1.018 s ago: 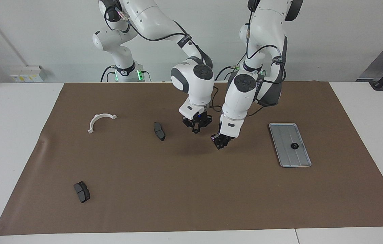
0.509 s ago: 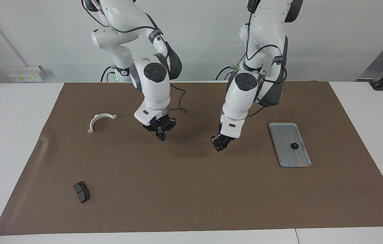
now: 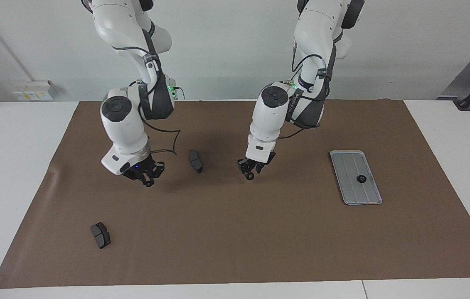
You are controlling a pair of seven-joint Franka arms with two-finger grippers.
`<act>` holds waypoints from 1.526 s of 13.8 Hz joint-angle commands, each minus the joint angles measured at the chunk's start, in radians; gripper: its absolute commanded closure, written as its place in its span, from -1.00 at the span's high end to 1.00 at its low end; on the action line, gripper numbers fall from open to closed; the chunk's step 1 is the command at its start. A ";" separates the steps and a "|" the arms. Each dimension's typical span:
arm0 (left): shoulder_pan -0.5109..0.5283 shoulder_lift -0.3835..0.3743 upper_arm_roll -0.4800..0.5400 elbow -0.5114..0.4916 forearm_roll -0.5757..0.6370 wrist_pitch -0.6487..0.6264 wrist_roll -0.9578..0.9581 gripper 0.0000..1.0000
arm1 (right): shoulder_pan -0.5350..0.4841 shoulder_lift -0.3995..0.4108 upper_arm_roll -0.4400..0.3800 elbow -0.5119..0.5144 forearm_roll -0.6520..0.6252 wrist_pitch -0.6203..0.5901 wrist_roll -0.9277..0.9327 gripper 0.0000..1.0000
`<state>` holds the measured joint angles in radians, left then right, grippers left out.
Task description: Place bearing gear from tray to pile
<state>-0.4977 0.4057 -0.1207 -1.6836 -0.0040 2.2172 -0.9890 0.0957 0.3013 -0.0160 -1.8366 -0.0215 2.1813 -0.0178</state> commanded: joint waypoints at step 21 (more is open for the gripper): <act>0.596 -0.137 0.027 -0.326 0.002 0.050 1.041 0.79 | 0.051 0.024 0.016 0.150 0.061 -0.096 0.137 1.00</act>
<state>0.0756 0.3278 -0.0901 -1.9200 -0.0017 2.2199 0.0111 0.0936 0.3154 -0.0024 -1.7689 0.0194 2.1656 0.0273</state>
